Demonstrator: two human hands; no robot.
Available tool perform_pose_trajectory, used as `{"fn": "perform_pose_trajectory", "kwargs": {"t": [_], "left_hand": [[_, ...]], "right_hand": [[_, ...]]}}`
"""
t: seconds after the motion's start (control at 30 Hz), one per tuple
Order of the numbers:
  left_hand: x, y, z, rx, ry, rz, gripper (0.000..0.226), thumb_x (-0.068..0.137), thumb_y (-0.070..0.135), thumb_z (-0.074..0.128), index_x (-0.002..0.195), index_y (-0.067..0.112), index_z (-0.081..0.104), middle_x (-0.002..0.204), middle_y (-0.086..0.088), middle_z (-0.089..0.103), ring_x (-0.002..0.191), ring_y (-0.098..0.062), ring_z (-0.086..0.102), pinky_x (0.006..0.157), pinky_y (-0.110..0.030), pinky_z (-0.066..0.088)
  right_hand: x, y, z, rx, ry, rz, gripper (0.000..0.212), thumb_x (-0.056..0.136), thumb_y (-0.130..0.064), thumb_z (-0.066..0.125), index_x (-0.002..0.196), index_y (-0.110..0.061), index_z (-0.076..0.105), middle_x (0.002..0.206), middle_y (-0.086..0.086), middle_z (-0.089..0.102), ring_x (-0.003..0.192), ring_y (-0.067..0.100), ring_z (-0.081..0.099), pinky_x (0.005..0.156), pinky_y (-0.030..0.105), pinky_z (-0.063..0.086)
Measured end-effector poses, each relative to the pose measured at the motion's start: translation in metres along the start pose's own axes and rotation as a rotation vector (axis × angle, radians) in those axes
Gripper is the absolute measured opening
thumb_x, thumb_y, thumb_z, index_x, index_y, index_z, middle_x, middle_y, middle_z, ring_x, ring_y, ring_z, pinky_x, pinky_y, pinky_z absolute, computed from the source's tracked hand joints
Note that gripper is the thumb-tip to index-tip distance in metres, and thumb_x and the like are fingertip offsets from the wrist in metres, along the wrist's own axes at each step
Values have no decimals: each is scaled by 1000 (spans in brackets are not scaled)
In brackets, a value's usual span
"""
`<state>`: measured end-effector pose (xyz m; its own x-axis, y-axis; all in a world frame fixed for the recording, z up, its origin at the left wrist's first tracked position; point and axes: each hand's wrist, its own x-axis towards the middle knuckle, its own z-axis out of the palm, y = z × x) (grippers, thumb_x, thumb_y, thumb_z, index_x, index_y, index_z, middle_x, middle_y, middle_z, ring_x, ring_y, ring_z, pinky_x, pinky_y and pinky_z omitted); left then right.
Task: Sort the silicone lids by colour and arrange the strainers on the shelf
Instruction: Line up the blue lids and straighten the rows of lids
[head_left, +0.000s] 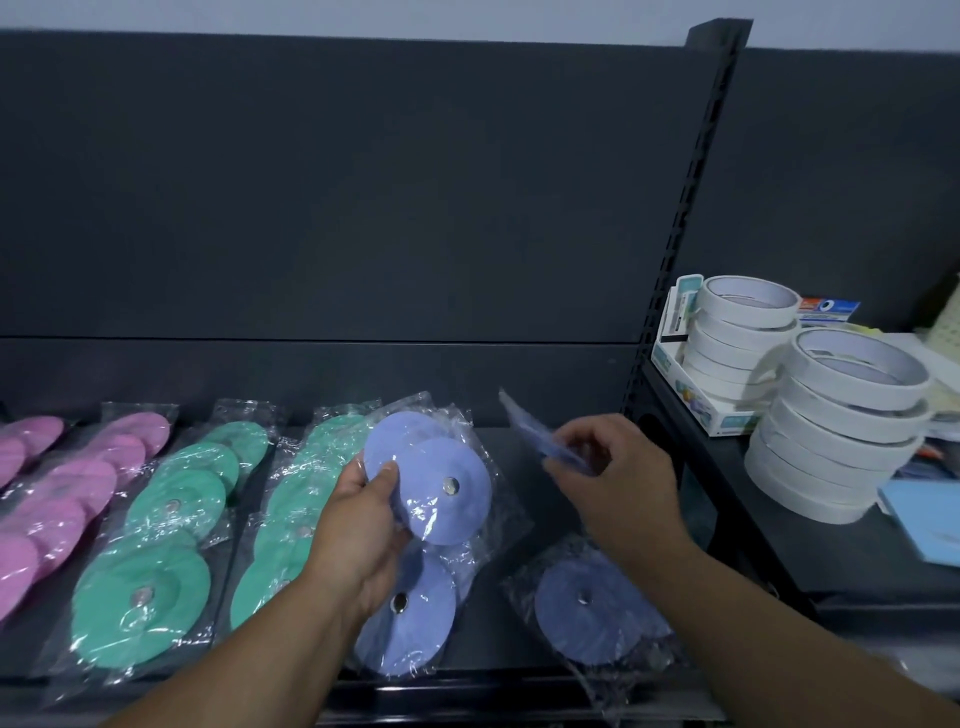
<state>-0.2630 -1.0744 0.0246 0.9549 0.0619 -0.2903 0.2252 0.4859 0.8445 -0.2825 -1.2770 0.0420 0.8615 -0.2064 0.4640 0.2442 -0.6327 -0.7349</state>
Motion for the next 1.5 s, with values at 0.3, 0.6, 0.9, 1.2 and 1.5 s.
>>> {"fn": "perform_pose_trajectory", "kwargs": {"t": [0.3,0.6,0.9,1.2,1.5], "left_hand": [[-5,3,15,-81,-92,-79,26,102,24,39,126,21,51,82,-3,71,63,-19,66,56,-37,57],[-1,-4,21,41,-102,48,47,85,-13,54,125,11,50,109,-22,67,91,-37,67,72,-44,59],[21,-11,20,176,-97,113,44,85,-7,60,119,19,52,104,-12,68,91,-33,67,83,-48,54],[36,-10,15,187,-175,95,49,86,-7,58,124,23,51,110,-9,67,97,-30,65,86,-52,52],[67,12,19,233,-381,-28,50,85,-9,58,127,17,50,113,-13,65,94,-30,65,62,-37,56]], "right_hand": [[-33,8,33,4,-307,-391,20,68,-27,71,84,-31,60,120,-17,59,116,-1,48,99,15,35],[-34,18,27,-34,-444,-364,46,66,-46,77,107,-35,60,137,-26,42,130,-6,37,107,11,28],[-50,54,-20,-527,-504,445,109,65,-69,68,150,-24,17,157,2,13,143,22,18,115,30,22],[-51,45,-16,-463,-403,563,113,59,-48,85,148,-26,19,147,2,21,129,16,40,101,20,34],[-25,26,-22,-700,-717,690,72,64,-46,80,128,-27,52,133,-2,46,112,15,57,95,26,49]]}}
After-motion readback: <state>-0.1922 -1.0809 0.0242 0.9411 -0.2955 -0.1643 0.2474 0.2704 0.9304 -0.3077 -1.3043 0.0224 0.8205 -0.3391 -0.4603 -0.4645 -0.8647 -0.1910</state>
